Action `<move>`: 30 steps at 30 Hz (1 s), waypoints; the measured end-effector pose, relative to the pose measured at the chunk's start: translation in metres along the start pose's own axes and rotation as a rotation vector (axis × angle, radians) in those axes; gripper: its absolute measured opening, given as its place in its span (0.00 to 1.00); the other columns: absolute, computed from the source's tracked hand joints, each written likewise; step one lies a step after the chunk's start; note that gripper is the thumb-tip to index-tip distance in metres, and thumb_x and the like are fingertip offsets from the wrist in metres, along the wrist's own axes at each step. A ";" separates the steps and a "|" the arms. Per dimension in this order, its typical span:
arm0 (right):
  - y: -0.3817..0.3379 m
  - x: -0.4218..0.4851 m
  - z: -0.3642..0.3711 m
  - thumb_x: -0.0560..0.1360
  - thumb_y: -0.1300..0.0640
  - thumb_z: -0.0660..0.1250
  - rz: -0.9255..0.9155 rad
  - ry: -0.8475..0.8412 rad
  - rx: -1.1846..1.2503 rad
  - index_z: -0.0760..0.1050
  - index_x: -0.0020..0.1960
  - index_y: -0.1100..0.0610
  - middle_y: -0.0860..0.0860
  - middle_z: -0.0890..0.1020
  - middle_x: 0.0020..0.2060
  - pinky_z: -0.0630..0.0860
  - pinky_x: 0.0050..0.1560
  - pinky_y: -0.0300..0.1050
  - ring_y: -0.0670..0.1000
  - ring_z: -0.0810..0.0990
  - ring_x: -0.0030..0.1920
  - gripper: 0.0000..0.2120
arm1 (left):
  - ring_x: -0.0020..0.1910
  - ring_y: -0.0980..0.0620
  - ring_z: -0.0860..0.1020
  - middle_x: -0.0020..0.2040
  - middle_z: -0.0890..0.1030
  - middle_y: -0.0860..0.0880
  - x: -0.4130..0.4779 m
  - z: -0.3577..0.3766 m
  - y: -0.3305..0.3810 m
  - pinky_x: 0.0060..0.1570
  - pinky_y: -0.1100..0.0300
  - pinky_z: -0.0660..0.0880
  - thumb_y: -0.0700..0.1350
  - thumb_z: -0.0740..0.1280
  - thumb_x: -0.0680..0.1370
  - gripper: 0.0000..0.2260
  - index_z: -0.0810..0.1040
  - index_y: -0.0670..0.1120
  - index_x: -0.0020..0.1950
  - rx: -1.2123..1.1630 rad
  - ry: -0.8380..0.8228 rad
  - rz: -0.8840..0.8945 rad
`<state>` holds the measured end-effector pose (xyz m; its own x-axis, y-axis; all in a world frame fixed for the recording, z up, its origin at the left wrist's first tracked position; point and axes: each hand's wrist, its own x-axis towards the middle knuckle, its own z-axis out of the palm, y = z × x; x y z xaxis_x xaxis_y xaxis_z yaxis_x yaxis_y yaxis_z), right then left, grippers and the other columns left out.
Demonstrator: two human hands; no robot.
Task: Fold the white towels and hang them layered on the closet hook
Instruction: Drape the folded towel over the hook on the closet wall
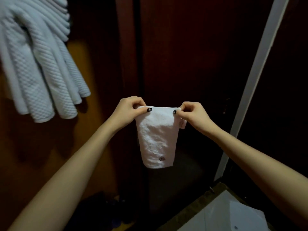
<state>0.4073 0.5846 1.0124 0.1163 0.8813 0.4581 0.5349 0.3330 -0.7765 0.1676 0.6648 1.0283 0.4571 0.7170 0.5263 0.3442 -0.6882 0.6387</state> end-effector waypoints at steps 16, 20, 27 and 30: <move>-0.088 -0.017 0.094 0.78 0.55 0.68 -0.101 -0.284 -0.121 0.77 0.45 0.47 0.45 0.82 0.44 0.79 0.43 0.41 0.43 0.82 0.45 0.04 | 0.40 0.66 0.74 0.41 0.78 0.58 -0.077 -0.122 -0.026 0.43 0.74 0.67 0.42 0.73 0.74 0.10 0.82 0.54 0.53 0.215 -0.177 -0.074; -0.105 -0.027 0.111 0.78 0.54 0.67 -0.162 -0.346 -0.119 0.77 0.46 0.48 0.45 0.82 0.43 0.79 0.44 0.43 0.43 0.82 0.43 0.03 | 0.43 0.64 0.74 0.42 0.75 0.62 -0.092 -0.135 -0.017 0.43 0.68 0.66 0.44 0.71 0.76 0.06 0.84 0.50 0.52 0.534 -0.266 -0.033; -0.117 -0.036 0.140 0.79 0.56 0.67 -0.188 -0.377 -0.123 0.79 0.50 0.54 0.45 0.82 0.43 0.79 0.44 0.42 0.43 0.82 0.42 0.03 | 0.24 0.53 0.79 0.36 0.83 0.58 -0.133 -0.128 -0.022 0.27 0.64 0.74 0.45 0.72 0.76 0.04 0.83 0.51 0.50 0.153 -0.251 -0.213; -0.118 -0.040 0.147 0.78 0.57 0.67 -0.205 -0.395 -0.157 0.79 0.49 0.54 0.46 0.82 0.43 0.78 0.41 0.39 0.44 0.82 0.43 0.02 | 0.29 0.51 0.82 0.38 0.84 0.55 -0.139 -0.126 -0.026 0.33 0.59 0.79 0.45 0.71 0.77 0.02 0.84 0.51 0.46 0.110 -0.163 -0.215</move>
<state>0.2165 0.5589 1.0221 -0.3164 0.8727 0.3717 0.6374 0.4858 -0.5980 -0.0082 0.5964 1.0093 0.4872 0.8263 0.2825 0.5298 -0.5369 0.6565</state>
